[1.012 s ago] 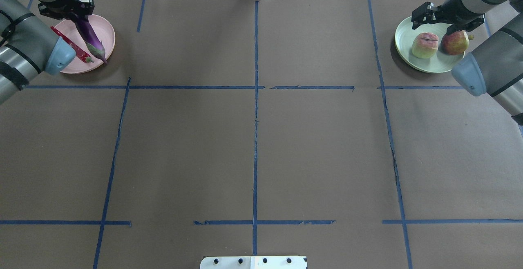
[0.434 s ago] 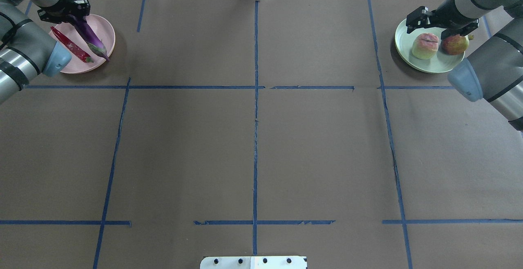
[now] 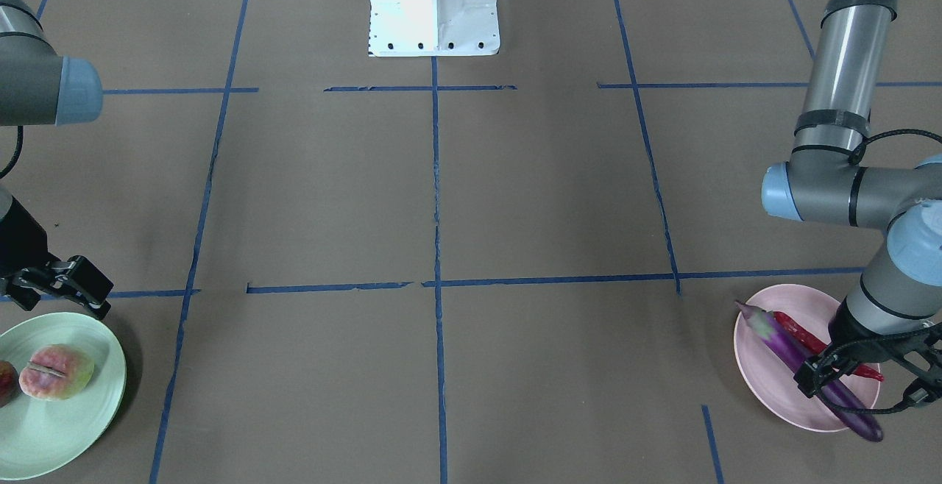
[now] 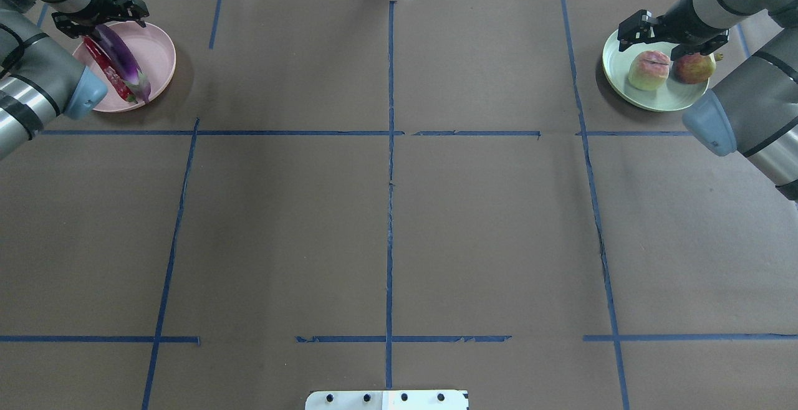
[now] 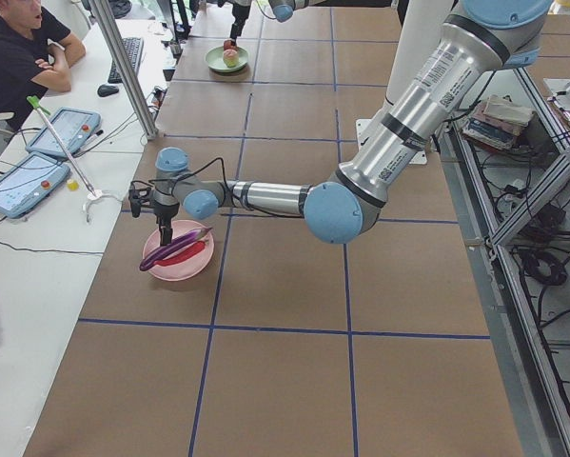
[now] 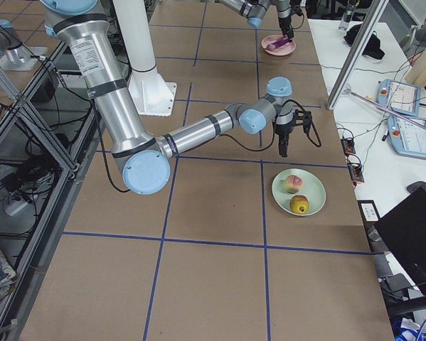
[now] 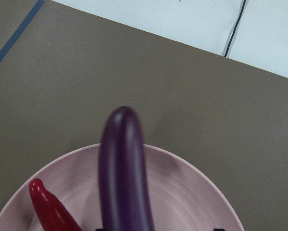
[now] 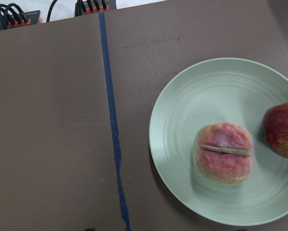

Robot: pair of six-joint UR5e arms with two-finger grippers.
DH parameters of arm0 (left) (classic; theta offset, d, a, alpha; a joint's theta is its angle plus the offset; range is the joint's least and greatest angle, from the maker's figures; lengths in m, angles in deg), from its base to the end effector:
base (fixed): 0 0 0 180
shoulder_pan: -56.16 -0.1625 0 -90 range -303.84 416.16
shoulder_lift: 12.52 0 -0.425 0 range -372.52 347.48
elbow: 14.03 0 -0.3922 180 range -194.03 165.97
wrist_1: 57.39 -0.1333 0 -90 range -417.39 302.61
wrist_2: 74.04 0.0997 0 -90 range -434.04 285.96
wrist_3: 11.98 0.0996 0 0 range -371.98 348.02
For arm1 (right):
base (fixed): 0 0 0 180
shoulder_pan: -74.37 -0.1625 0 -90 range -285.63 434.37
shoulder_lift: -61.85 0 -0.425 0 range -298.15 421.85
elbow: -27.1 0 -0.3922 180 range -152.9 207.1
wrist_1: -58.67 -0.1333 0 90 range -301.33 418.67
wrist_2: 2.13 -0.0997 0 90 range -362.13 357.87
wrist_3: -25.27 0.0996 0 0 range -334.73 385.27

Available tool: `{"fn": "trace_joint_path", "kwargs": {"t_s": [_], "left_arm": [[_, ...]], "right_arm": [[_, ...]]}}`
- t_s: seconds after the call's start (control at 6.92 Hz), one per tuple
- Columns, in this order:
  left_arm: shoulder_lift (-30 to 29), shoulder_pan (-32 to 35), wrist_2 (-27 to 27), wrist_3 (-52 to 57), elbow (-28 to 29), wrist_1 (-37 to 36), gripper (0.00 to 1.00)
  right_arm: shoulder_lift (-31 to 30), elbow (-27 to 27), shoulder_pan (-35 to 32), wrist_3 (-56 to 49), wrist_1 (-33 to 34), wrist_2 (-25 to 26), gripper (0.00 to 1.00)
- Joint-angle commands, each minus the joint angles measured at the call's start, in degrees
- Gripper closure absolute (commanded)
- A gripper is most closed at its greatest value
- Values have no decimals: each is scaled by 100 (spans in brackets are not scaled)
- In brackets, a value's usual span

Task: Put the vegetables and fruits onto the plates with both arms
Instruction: 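Carry the eggplant onto the pink plate with the left gripper, then open both grippers and lift both arms away from the plates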

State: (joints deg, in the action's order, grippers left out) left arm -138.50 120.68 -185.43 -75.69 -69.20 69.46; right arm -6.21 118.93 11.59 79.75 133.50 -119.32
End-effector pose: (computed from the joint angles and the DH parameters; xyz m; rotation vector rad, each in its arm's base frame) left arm 0.2469 -0.7436 0.5102 0.2167 0.7240 -0.5119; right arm -0.2197 -0.6190 0.4049 0.2065 -0.7830 0.2884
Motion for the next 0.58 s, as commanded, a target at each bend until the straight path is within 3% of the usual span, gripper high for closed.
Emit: {"fn": "trace_joint_path", "kwargs": {"t_s": [0.0, 0.14, 0.43], "left_arm": [[108, 453, -965, 165, -168, 173, 0], [631, 726, -1390, 654, -814, 156, 0], [1772, 1001, -1473, 1778, -2001, 156, 0]], "right_arm": [[-32, 491, -33, -68, 669, -242, 0], [-163, 921, -94, -130, 1178, -322, 0], [-671, 1363, -671, -1100, 1648, -854, 0]]}}
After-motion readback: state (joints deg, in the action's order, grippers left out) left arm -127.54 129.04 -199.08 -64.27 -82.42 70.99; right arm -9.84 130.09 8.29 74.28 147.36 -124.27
